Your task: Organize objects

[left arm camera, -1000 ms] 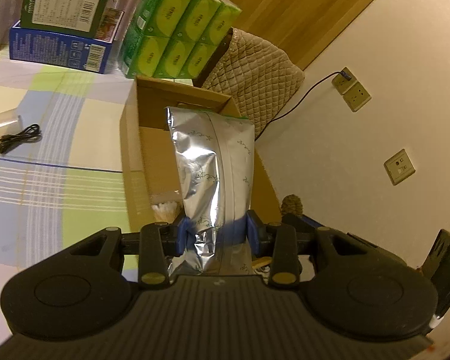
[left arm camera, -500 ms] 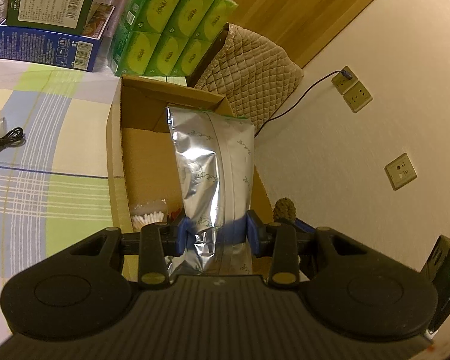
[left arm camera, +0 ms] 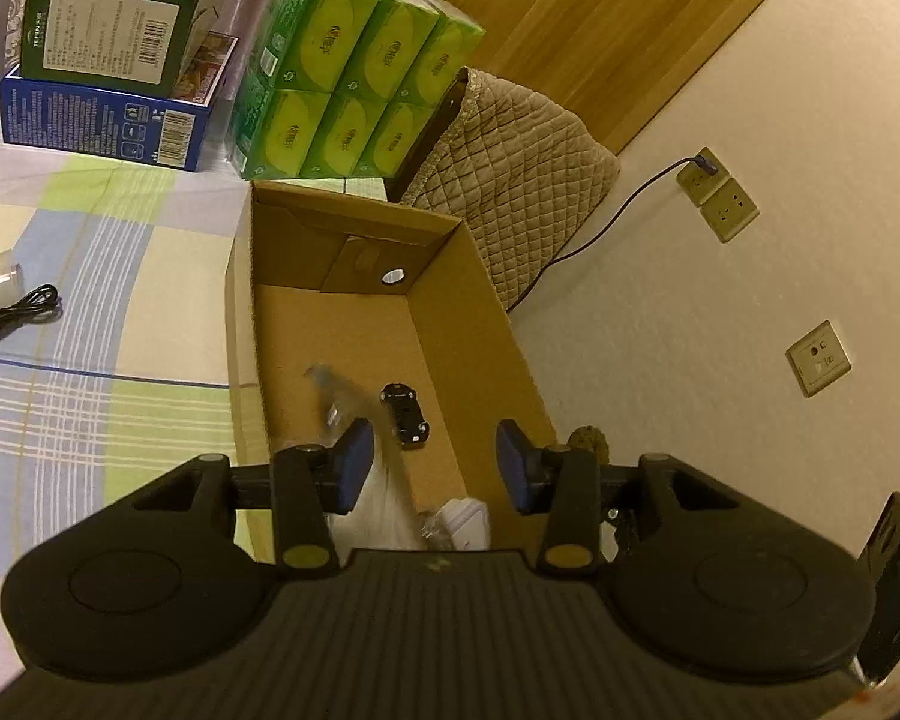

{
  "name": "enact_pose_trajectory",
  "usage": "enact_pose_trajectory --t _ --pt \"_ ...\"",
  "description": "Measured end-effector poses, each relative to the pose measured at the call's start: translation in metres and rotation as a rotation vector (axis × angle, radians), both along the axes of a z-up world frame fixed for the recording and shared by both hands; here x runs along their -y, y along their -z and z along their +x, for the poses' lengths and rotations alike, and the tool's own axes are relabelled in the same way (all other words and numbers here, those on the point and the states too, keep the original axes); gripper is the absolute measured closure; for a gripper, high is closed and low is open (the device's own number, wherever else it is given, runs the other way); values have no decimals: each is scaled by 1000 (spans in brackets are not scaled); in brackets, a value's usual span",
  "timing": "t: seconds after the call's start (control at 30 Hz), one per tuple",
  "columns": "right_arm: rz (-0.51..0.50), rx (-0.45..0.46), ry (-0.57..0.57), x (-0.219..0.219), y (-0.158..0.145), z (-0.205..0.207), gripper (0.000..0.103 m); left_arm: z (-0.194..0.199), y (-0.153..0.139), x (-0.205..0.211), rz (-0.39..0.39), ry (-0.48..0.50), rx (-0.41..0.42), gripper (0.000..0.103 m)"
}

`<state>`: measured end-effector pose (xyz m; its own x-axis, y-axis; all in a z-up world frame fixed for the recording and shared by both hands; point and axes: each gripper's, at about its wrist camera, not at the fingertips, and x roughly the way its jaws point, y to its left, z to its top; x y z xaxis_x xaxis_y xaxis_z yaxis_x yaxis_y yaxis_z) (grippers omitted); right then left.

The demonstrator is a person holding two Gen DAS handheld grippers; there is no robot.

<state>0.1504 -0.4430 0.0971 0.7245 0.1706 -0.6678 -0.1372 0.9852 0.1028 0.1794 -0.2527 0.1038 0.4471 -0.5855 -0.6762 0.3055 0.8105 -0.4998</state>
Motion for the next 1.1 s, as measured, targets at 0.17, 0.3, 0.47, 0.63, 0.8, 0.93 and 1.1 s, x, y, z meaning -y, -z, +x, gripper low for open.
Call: enact_pose_trajectory --t 0.17,0.3,0.47,0.63,0.8,0.93,1.1 --pt "6 0 -7 -3 -1 -2 90 -6 3 -8 6 -4 0 65" --pt "9 2 -9 -6 -3 -3 90 -10 1 -14 11 -9 9 64" --pt "10 6 -15 -11 -5 -3 90 -14 -2 -19 15 -11 17 64" --pt "15 17 -27 -15 -7 -2 90 -17 -3 -24 16 -18 25 61" --pt "53 32 -41 -16 -6 3 46 -18 -6 -29 19 -28 38 54" --pt "54 40 -34 -16 -6 3 45 -19 -6 -35 25 -41 44 48" --pt "47 46 -21 -15 -9 0 45 -19 -4 -45 25 -55 31 37"
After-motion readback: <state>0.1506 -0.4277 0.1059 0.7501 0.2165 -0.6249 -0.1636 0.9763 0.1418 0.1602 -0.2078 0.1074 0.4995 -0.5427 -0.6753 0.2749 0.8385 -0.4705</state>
